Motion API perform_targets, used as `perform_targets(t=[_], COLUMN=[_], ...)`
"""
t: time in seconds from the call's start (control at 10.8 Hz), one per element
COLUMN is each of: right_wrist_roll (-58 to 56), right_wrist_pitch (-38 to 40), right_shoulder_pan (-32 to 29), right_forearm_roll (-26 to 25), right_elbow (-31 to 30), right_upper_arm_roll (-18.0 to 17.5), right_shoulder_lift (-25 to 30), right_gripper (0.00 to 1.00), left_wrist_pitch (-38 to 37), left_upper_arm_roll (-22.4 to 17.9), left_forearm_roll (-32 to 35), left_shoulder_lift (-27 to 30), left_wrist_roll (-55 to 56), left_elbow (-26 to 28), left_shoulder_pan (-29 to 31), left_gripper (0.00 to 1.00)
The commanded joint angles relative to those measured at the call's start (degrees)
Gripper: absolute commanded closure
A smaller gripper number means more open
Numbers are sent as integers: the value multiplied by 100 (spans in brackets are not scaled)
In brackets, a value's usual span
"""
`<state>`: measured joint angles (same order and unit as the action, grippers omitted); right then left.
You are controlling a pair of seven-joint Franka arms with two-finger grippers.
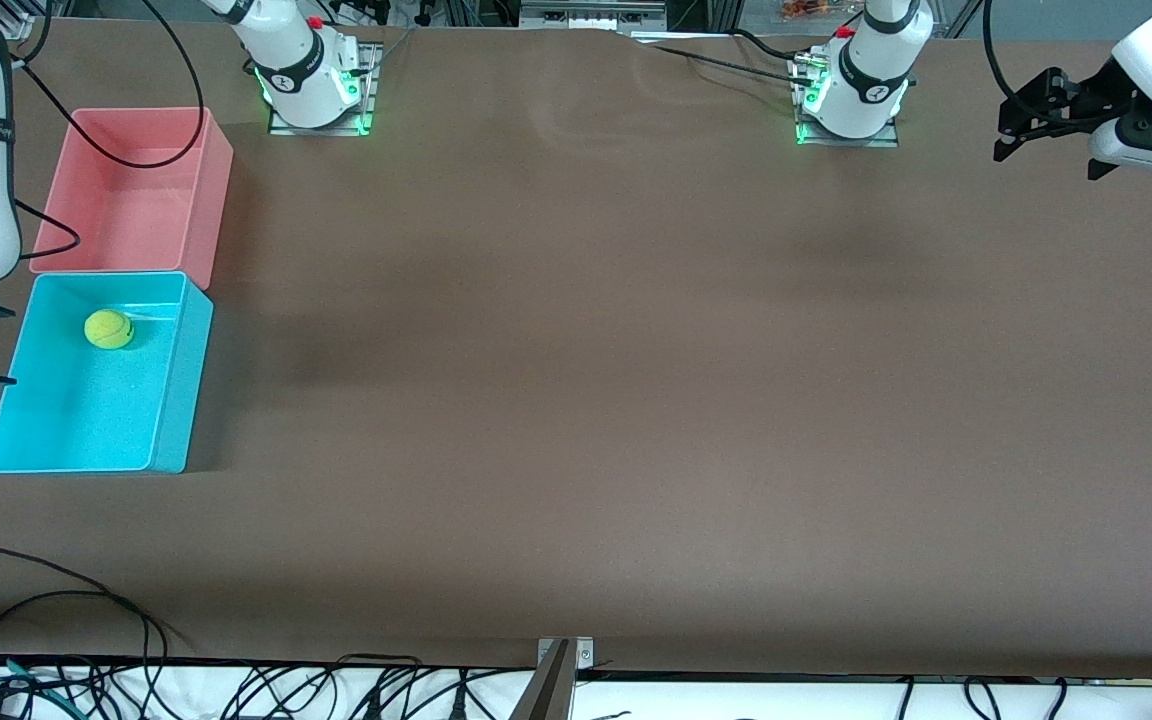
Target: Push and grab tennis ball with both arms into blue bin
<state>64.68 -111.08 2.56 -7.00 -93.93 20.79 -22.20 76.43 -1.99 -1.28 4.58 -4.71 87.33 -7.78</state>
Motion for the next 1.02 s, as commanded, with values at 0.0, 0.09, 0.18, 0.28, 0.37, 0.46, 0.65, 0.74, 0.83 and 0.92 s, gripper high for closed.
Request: perform_targets(t=[0.0, 0.09, 0.18, 0.28, 0.37, 0.46, 0.65, 0.74, 0.83, 0.92], right_wrist_roll=[-1164, -1551, -1807, -2167, -2840, -3265, -3733, -3683, -3769, -3752], right_wrist_pitch=[454, 543, 561, 666, 1006, 1070, 1036, 966, 896, 861], right_shoulder_pan=[-1, -10, -28, -80, -211, -308, -335, -335, -344, -344], right_forearm_roll=[-135, -152, -144, -135, -135, -135, -117, -74, -91, -117], right_elbow=[50, 85, 77, 68, 68, 76, 59, 68, 50, 50], right_upper_arm_roll=[-215, -354, -417, -539, -706, -838, -961, -1075, -1172, -1356], right_shoulder_lift=[313, 418, 558, 672, 743, 839, 1086, 1174, 1305, 1358], right_gripper=[0, 0, 0, 0, 0, 0, 0, 0, 0, 0], left_wrist_pitch=[-137, -137, -137, -137, -146, -146, -172, -181, -181, -181], left_upper_arm_roll=[6, -20, -20, -12, -3, -3, -3, 6, -3, 6], left_forearm_roll=[-12, -12, -12, -12, -12, -12, -12, -12, -12, -12], left_shoulder_lift=[-44, -44, -44, -44, -44, -44, -44, -44, -44, -44], left_wrist_roll=[67, 67, 67, 67, 67, 67, 67, 67, 67, 67], left_elbow=[-129, -128, -128, -128, -128, -128, -128, -128, -128, -128], left_shoulder_pan=[13, 13, 13, 13, 13, 13, 13, 13, 13, 13], left_gripper=[0, 0, 0, 0, 0, 0, 0, 0, 0, 0])
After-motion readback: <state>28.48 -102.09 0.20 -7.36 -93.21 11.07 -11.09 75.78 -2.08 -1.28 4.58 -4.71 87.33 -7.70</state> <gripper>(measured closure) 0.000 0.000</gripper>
